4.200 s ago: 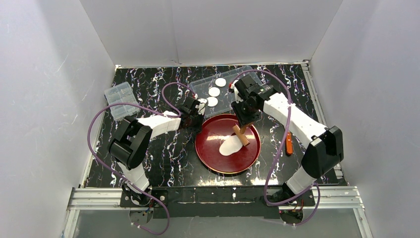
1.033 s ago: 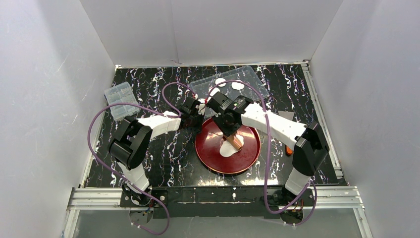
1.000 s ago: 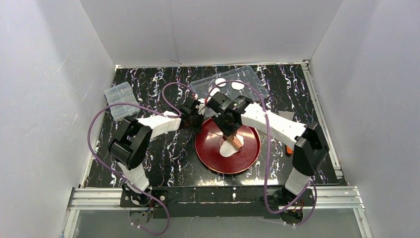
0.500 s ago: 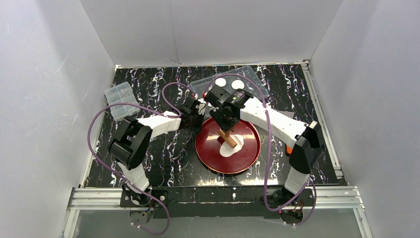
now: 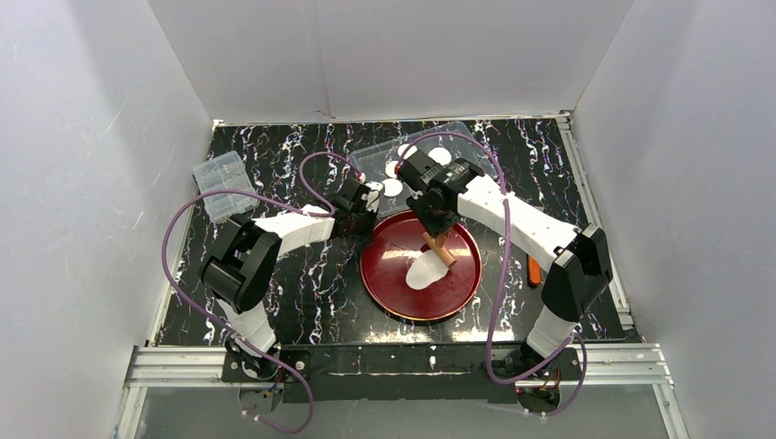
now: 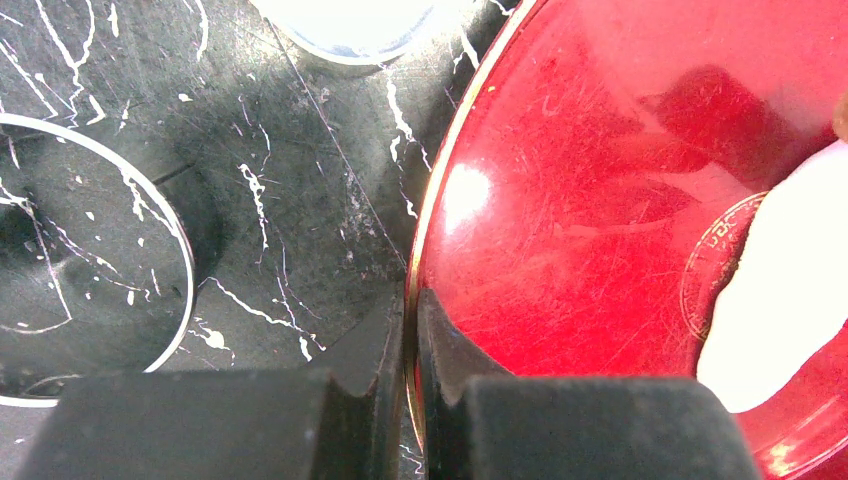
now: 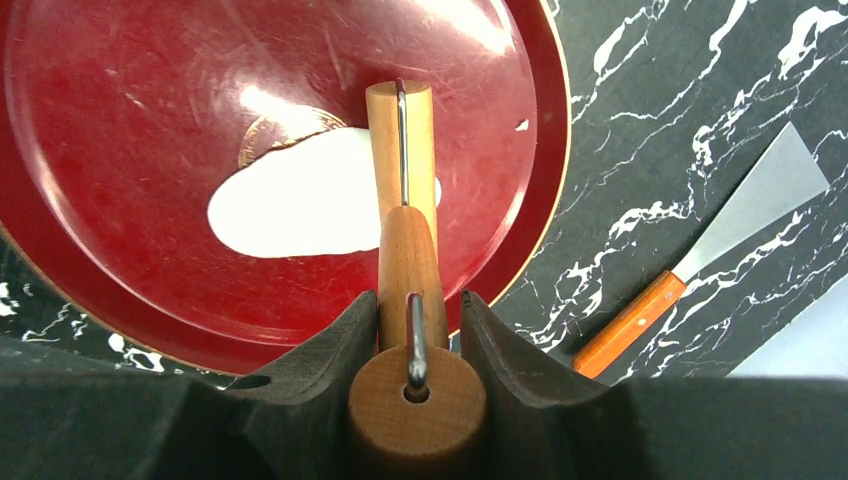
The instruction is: Roll out the dumpling wrappers from the dough
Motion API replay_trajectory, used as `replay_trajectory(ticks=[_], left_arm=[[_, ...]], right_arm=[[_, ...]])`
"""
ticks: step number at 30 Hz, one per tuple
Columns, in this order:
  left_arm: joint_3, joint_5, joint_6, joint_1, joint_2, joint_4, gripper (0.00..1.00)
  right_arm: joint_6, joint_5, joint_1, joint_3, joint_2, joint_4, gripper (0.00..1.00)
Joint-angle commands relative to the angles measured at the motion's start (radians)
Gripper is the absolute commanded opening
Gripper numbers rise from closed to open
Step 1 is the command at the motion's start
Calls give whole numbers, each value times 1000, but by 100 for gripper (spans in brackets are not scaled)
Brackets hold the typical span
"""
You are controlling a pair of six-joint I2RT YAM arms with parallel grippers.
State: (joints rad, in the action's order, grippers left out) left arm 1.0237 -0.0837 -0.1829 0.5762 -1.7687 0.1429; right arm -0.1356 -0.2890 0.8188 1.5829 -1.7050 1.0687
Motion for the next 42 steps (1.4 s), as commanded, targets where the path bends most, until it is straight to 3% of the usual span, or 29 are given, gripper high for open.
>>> replay_trajectory(ticks=[1, 16, 29, 42], left_arm=[[-29, 101, 49, -1, -20, 83, 0], [-30, 100, 48, -3, -19, 80, 0], [-30, 98, 46, -5, -21, 83, 0], [-31, 99, 46, -4, -25, 82, 0]], right_arm=[[25, -2, -22, -51, 38, -68, 1], [5, 43, -38, -217, 38, -157, 1], [28, 19, -39, 18, 98, -46, 1], [17, 59, -14, -118, 82, -110, 1]])
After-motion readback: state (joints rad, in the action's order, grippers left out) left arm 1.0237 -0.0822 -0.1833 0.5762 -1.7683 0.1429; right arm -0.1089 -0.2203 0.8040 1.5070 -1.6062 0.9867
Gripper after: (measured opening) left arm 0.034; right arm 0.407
